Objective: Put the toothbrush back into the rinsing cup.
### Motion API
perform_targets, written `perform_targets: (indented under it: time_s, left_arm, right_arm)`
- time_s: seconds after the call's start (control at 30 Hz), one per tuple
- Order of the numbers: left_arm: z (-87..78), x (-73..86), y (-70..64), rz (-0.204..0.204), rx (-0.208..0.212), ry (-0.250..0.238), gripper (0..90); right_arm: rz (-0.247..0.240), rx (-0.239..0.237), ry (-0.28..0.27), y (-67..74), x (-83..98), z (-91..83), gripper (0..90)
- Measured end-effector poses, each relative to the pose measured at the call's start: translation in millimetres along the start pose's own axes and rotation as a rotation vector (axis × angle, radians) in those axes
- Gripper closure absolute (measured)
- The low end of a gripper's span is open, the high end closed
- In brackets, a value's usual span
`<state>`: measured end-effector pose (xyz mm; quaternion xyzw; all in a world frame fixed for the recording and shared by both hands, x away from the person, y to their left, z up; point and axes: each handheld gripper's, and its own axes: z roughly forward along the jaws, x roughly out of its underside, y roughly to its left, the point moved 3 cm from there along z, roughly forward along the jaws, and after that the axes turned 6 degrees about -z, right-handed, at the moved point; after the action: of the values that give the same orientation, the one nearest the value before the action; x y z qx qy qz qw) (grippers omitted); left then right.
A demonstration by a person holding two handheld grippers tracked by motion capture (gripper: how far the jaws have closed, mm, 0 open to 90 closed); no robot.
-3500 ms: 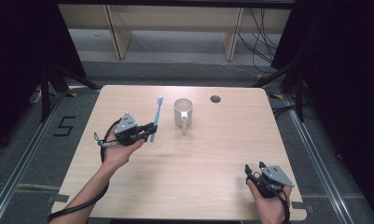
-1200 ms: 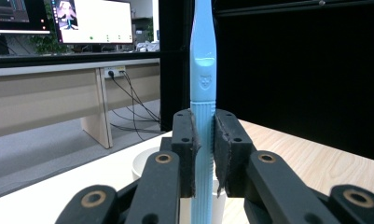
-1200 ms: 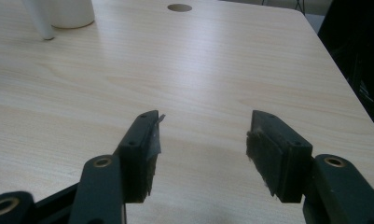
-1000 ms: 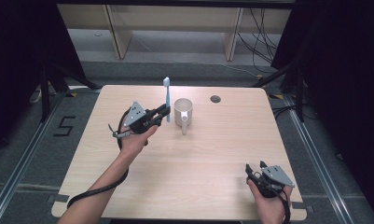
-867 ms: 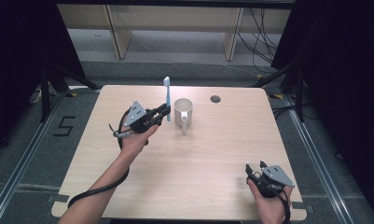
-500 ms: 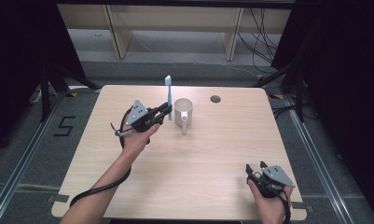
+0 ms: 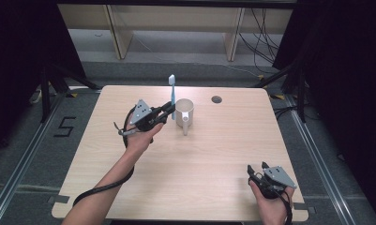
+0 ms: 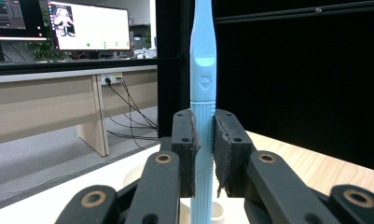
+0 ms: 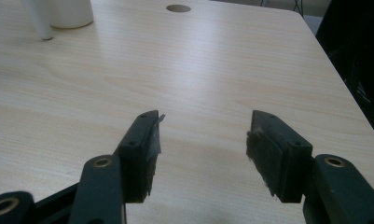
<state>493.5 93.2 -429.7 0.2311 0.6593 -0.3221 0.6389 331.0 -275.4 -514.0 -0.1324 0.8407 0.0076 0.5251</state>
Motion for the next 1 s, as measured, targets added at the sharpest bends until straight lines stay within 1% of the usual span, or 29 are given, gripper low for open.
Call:
perform_targets:
  time_s: [0.17, 0.33, 0.37, 0.4, 0.53, 0.57, 0.63, 0.73, 0.77, 0.8, 0.83, 0.87, 1.0]
  left_arm:
    - [3.0, 0.7, -0.6, -0.001, 0.001, 0.003, 78.6]
    - [5.8, 0.3, -0.7, 0.005, 0.004, 0.005, 78.7]
    - [5.8, 0.3, -0.7, 0.005, 0.004, 0.005, 78.7]
    - [6.7, -0.3, -0.7, 0.003, 0.004, 0.004, 78.6]
    - [8.5, -1.0, -0.6, 0.0, 0.004, 0.002, 78.6]
    - [9.0, -1.0, -0.6, 0.001, 0.004, 0.002, 78.6]
    - [9.3, -0.9, -0.6, 0.0, 0.004, 0.003, 78.7]
    - [11.3, 0.2, -1.4, -0.004, 0.007, 0.003, 78.6]
    - [11.8, 0.5, -1.3, -0.001, 0.006, 0.004, 78.6]
    - [12.1, 0.6, -1.3, 0.0, 0.007, 0.004, 78.6]
    - [12.1, 0.6, -1.3, 0.0, 0.007, 0.004, 78.6]
    - [13.4, 0.6, -2.1, -0.005, 0.01, 0.001, 78.7]
    - [14.7, 0.6, -3.1, -0.007, 0.012, 0.001, 78.6]
  right_arm:
    - [0.001, 0.0, 0.0, -0.1, 0.1, -0.1, 44.3]
    - [-0.01, 0.004, -0.003, -0.7, 0.2, -0.2, 44.3]
    - [-0.01, 0.004, -0.003, -0.7, 0.2, -0.2, 44.3]
    - [0.0, 0.001, 0.0, -0.1, 0.2, 0.0, 44.3]
    - [-0.006, 0.002, 0.003, -0.1, 0.4, 0.3, 44.3]
    - [0.028, 0.007, 0.016, 2.7, 0.7, -1.0, 44.2]
    - [0.036, 0.006, 0.022, 3.1, 1.2, -1.0, 44.3]
    - [0.028, 0.002, 0.025, 3.0, 1.2, -1.1, 44.2]
    - [-0.015, -0.001, 0.01, -0.6, 0.8, 0.2, 44.3]
    - [0.033, 0.005, 0.025, 3.1, 1.1, -1.4, 44.2]
    - [0.027, 0.005, 0.017, 2.8, 0.8, -0.9, 44.3]
    - [-0.005, 0.005, 0.001, -0.2, 0.4, 0.1, 44.3]
    - [-0.002, 0.002, 0.002, -0.4, 0.6, 0.0, 44.3]
